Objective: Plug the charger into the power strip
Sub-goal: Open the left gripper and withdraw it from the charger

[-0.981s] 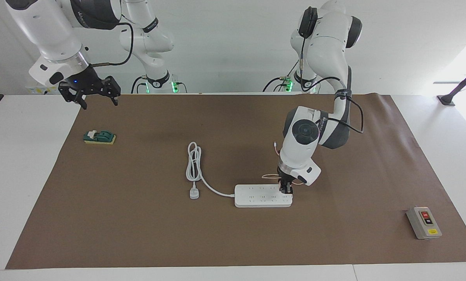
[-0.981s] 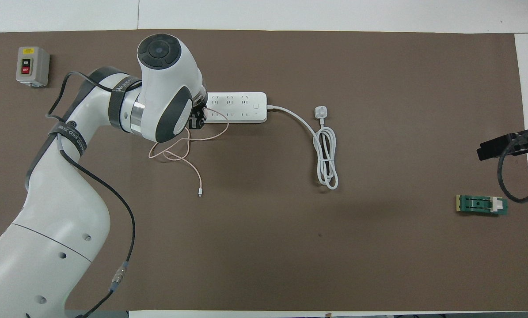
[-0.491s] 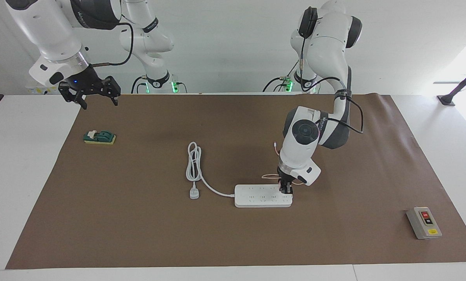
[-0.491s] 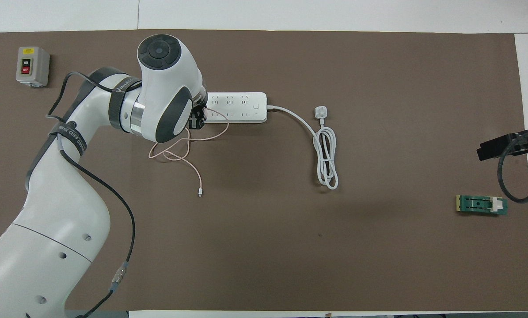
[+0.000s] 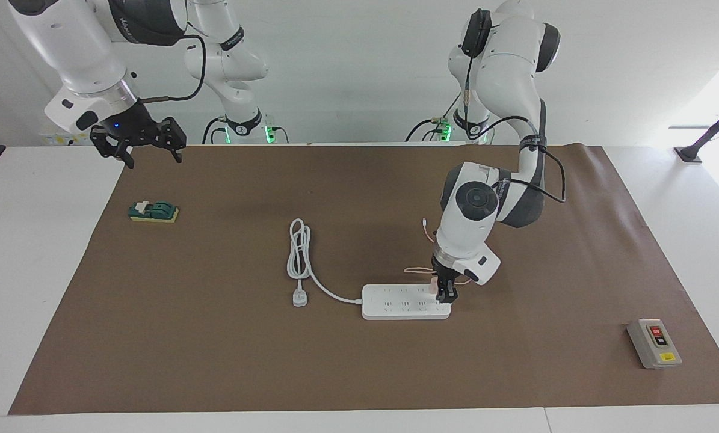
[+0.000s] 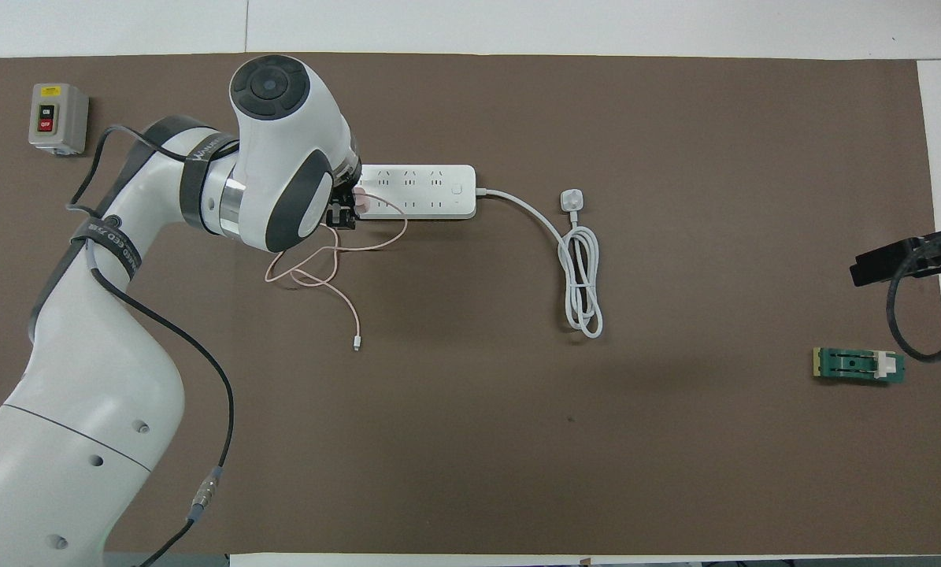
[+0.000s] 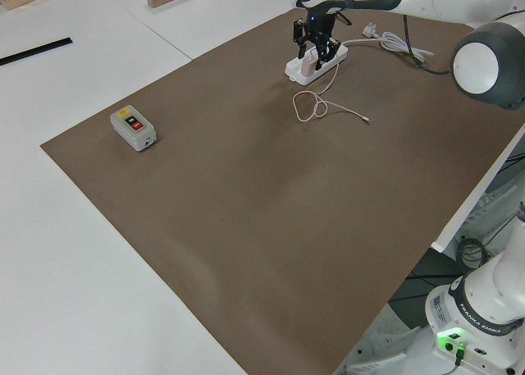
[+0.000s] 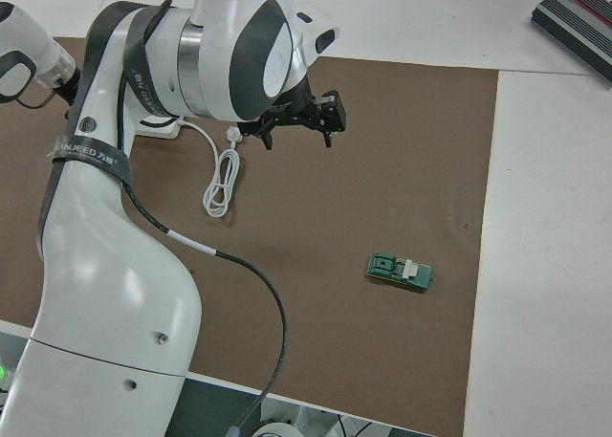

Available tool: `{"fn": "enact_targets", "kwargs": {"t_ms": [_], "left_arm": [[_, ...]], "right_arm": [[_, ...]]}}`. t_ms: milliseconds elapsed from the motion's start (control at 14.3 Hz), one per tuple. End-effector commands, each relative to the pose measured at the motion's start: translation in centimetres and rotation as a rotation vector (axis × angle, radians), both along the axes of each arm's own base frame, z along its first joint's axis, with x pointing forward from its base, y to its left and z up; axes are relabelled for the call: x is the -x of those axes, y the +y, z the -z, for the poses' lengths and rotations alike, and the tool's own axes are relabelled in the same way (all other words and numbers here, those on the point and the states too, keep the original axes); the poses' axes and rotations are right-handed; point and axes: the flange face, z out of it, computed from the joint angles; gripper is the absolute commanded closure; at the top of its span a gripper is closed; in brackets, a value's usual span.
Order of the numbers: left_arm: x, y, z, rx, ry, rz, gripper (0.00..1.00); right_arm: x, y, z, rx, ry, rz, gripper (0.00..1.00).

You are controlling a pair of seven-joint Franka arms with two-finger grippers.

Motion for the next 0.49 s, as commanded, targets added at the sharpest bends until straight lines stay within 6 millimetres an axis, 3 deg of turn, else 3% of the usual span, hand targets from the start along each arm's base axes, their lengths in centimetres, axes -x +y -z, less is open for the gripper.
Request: {"fn": "enact_targets", "kwargs": {"t_ms": [0, 210, 420], "left_arm": [[0.9, 1.6, -3.2, -0.006, -0.016, 0.008, 0.0], [1.2, 3.6, -7.4, -0.01, -0.033, 0.05, 0.0], [1.2, 7.9, -11.3, -0.028, -0.033, 0.21, 0.0]], "right_arm": [[0.5, -0.2, -0.2, -0.014, -0.004, 0.014, 0.0], [0.5, -0.2, -0.2, -0.014, -0.004, 0.014, 0.0], [0.5, -0.2, -0.2, -0.014, -0.004, 0.014, 0.0]]}}
